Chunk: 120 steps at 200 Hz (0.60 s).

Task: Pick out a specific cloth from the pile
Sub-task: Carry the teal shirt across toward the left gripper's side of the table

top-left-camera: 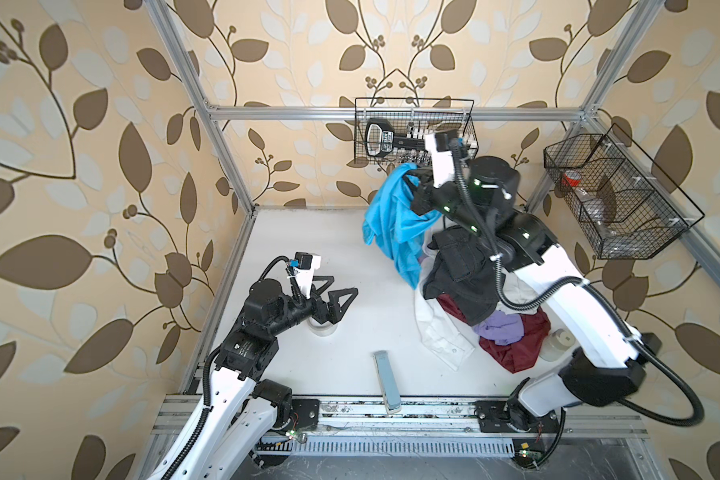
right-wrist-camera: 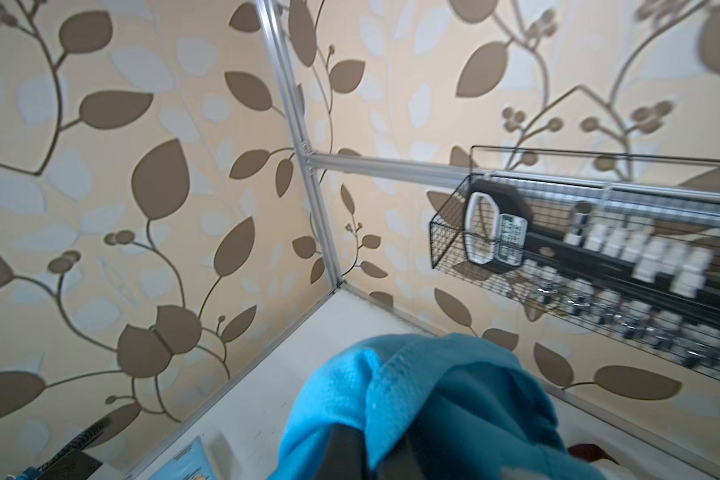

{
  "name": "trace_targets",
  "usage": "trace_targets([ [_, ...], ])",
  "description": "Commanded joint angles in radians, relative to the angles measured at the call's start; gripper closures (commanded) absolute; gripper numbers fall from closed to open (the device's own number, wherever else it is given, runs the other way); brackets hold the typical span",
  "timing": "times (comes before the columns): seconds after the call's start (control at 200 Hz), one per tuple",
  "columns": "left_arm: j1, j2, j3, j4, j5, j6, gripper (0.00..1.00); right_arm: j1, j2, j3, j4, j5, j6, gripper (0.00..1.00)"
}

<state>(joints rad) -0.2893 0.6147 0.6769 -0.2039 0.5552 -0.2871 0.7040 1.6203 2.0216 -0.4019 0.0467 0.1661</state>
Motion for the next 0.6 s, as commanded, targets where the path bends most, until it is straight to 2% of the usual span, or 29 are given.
trace_targets([
  [0.0,-0.008,-0.016,-0.002,0.013,-0.021,0.032,0.01,0.023,0.152,0.188,-0.006,-0.119,-0.031,1.00],
  [0.1,-0.008,-0.018,0.001,0.012,-0.032,0.038,0.01,0.033,0.310,0.356,-0.018,-0.168,-0.034,1.00],
  [0.175,-0.008,-0.017,0.002,0.009,-0.038,0.043,0.01,0.033,0.399,0.419,0.006,-0.189,-0.034,1.00],
  [0.41,-0.008,-0.001,0.006,0.008,-0.049,0.049,0.01,0.031,0.578,0.341,0.176,-0.185,-0.055,1.00],
  [0.595,-0.008,0.021,0.007,0.011,-0.049,0.050,0.01,-0.002,0.784,0.390,0.202,-0.181,-0.021,0.97],
])
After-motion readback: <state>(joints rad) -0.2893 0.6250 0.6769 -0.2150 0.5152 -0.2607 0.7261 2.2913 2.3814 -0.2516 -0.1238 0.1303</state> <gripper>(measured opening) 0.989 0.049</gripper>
